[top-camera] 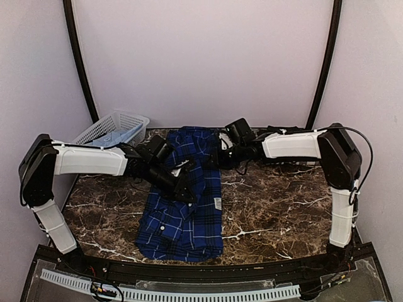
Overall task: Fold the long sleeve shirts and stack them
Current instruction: Place the rectangle-folded shirt in the left sleeve.
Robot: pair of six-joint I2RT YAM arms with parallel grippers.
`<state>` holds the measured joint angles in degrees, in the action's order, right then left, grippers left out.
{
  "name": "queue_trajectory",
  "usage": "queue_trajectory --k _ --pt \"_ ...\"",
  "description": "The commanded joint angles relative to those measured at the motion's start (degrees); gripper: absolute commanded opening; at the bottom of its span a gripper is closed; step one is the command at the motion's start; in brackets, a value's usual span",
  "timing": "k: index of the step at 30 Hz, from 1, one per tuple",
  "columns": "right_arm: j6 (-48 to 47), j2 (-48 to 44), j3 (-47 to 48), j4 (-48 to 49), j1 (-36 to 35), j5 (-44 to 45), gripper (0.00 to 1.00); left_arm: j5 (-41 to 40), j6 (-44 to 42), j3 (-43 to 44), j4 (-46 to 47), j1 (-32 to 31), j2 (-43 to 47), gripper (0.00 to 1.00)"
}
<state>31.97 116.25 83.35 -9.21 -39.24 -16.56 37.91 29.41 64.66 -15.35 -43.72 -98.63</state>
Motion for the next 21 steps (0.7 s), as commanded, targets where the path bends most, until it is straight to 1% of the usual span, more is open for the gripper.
queue_trajectory --k 1,8,16,21 --pt "-0.7 -1.4 -1.3 2.7 0.5 0.0 0.35 2.5 3.0 1.4 4.0 -0.9 -0.5 0.0" --pt "-1.8 -3.8 -2.9 1.9 0.5 1.9 0.37 1.8 2.8 3.6 2.3 -4.0 -3.7 0.0" --pt "-1.6 -6.4 -5.9 2.0 0.1 3.0 0.38 0.5 0.4 5.4 -5.0 -5.7 -4.8 0.0" --pt "-2.1 -6.8 -5.8 0.9 -0.6 4.4 0.38 1.4 -1.0 6.5 -8.9 -6.6 -4.8 0.0"
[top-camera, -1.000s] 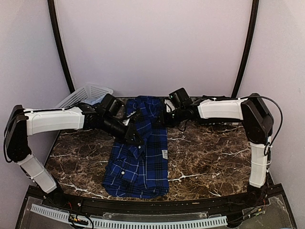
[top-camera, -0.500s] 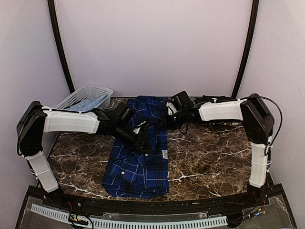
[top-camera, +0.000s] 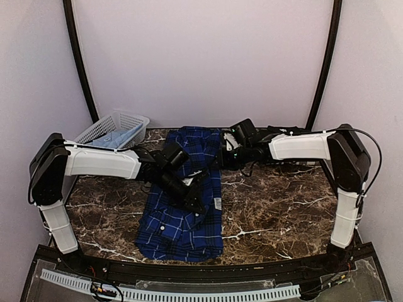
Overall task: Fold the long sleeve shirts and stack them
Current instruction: Place the rectangle-folded shirt in the left sleeve.
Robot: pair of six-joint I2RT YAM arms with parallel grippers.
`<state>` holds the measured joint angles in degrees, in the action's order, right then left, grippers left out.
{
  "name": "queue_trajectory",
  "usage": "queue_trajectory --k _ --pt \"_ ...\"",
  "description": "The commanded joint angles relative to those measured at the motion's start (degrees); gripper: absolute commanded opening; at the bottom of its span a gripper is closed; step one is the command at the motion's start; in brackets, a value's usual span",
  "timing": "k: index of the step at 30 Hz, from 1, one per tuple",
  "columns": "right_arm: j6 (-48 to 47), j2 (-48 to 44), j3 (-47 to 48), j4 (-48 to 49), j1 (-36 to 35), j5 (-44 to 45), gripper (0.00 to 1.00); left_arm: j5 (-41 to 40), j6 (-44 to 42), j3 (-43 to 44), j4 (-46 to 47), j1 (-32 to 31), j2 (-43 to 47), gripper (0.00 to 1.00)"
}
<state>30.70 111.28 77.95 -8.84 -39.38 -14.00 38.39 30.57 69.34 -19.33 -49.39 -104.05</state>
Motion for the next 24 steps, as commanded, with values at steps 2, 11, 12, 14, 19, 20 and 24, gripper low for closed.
queue_trajectory --k 2,11,12,14,19,20,24 --pt "-1.1 -1.8 -0.3 0.4 -0.5 2.3 0.38 1.6 -2.2 1.8 -5.3 -1.3 0.6 0.0" --pt "-2.7 2.2 5.1 -0.8 -0.5 2.2 0.4 1.6 -2.9 4.5 -7.6 -1.9 0.3 0.19" --pt "-2.9 2.7 6.4 -0.9 -0.5 2.2 0.4 1.2 -3.0 4.7 -8.0 -1.8 0.5 0.25" --pt "-3.3 3.6 8.2 -1.0 -0.5 2.0 0.4 -1.6 -2.7 6.3 -9.7 -1.7 2.1 0.38" --pt "-3.6 8.9 14.9 -0.4 -0.5 -0.8 0.37 -17.7 -0.7 10.2 -12.6 0.8 5.0 0.5" --pt "-3.3 10.0 16.2 0.1 -0.5 -1.9 0.34 -22.1 -0.4 11.5 -13.3 1.5 4.9 0.46" --pt "-1.5 13.8 20.1 3.4 -0.5 -5.6 0.27 -29.2 0.7 13.6 -10.7 7.6 2.4 0.29"
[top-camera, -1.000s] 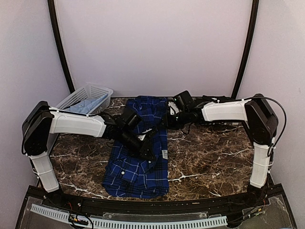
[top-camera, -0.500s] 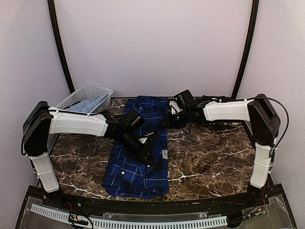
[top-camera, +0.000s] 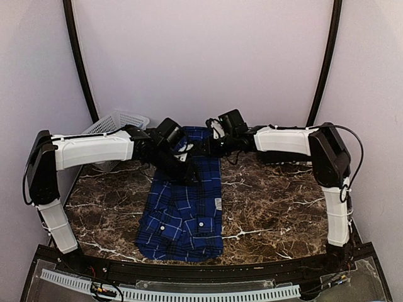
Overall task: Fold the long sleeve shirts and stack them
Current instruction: Place the rectangle-folded shirt in the left sleeve, then move the rectangle-folded shirt to the center of the board.
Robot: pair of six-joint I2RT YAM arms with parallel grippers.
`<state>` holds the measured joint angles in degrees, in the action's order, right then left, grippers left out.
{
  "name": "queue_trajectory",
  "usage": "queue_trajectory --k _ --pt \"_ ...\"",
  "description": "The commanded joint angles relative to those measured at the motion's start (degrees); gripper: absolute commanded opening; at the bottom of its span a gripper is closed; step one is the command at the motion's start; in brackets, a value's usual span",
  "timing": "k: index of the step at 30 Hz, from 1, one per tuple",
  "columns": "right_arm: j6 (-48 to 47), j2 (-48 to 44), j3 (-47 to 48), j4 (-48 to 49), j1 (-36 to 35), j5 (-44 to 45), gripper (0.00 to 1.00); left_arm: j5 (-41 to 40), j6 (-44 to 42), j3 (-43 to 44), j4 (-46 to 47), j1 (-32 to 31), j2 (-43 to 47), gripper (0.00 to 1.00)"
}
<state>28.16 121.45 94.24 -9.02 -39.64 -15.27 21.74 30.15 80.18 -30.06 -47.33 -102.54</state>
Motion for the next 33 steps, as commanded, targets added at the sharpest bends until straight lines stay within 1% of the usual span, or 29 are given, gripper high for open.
queue_trajectory --k 1,4,7,9,12,18,21,23,27,30,33 --pt "1.4 4.7 5.1 4.0 -0.3 -5.0 0.25 -13.2 1.1 3.3 0.6 7.2 0.2 0.26" --pt "2.1 9.0 10.4 4.9 -0.1 -6.8 0.19 -17.0 -0.1 6.1 3.7 9.6 -3.9 0.2" --pt "3.9 13.8 15.5 6.0 0.4 -8.3 0.12 -20.1 -1.7 8.5 4.9 12.1 -7.8 0.14" --pt "5.7 16.4 18.1 7.4 1.0 -8.9 0.12 -20.9 -2.1 9.7 5.8 13.6 -10.3 0.11" --pt "8.5 20.2 21.0 10.0 2.0 -9.8 0.12 -22.2 -3.3 10.0 9.2 15.6 -13.6 0.1" --pt "13.5 29.2 28.5 10.6 3.9 -13.2 0.11 -24.7 -4.8 11.7 10.9 17.9 -19.7 0.05" --pt "15.5 30.7 28.1 11.6 5.1 -14.4 0.11 -24.5 -4.5 11.5 12.0 18.4 -21.8 0.04" --pt "16.1 31.2 27.5 11.8 6.2 -15.2 0.11 -22.3 -4.1 11.4 12.8 18.3 -22.8 0.04" --pt "16.4 31.5 26.1 11.3 9.1 -16.8 0.12 -16.1 -0.5 9.5 15.5 18.1 -23.5 0.03" --pt "16.4 31.4 24.9 10.2 11.6 -18.0 0.12 -14.0 3.0 8.1 17.2 17.0 -23.6 0.02" --pt "16.5 30.2 21.5 10.4 13.6 -18.3 0.12 -12.8 4.9 7.9 19.1 15.3 -23.8 0.03"
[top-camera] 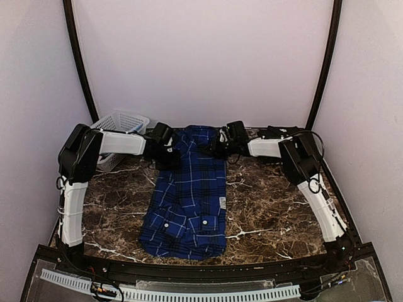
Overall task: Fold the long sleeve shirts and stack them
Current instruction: Move the rectangle-folded shirt to the center of the board.
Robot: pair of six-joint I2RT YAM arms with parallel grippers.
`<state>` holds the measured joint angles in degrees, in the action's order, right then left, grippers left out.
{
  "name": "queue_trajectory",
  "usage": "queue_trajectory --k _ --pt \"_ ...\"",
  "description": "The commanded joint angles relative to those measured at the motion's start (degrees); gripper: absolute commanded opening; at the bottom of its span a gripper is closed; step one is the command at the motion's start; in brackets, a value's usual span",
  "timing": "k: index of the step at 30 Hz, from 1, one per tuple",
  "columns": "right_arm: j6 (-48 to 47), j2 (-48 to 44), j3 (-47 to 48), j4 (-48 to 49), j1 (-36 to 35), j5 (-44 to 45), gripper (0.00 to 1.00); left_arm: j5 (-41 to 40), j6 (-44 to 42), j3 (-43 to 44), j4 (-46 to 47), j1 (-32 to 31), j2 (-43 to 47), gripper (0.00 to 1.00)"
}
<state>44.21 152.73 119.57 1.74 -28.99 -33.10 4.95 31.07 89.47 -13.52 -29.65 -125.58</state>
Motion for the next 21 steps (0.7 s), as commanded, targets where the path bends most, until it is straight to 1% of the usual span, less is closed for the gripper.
queue_trajectory --k 1,4,7,9,11,14,16,19,21 --pt "0.3 -1.4 -4.6 -0.1 3.6 -0.6 0.13 4.2 5.1 -1.3 2.8 -2.6 -1.0 0.03" --pt "-0.1 -0.3 -3.0 -1.0 5.3 -1.9 0.14 5.5 7.9 -1.1 4.4 -3.6 -1.5 0.03" --pt "-0.3 2.5 2.5 -3.8 6.3 -4.4 0.16 4.7 9.0 -0.6 4.4 -4.0 -1.7 0.03" --pt "0.2 4.3 6.1 -5.1 6.6 -6.4 0.16 4.1 9.6 0.0 3.6 -4.0 -2.3 0.03" --pt "0.2 3.8 6.9 -5.2 6.5 -7.2 0.18 3.3 9.2 1.2 2.4 -3.9 -2.8 0.03" --pt "-0.5 0.7 4.7 -3.9 6.7 -5.1 0.22 2.6 8.0 2.9 1.1 -3.2 -3.2 0.03" --pt "-0.9 -0.1 5.6 -4.0 7.3 -3.2 0.23 2.4 7.4 3.7 0.2 -2.4 -3.3 0.03" --pt "1.5 0.8 8.4 -2.3 8.6 -2.3 0.21 2.9 6.1 4.8 -1.3 -1.2 -3.3 0.03" --pt "3.7 1.4 8.7 1.6 9.0 -2.0 0.19 3.2 4.9 5.8 -2.1 -0.9 -3.4 0.03"
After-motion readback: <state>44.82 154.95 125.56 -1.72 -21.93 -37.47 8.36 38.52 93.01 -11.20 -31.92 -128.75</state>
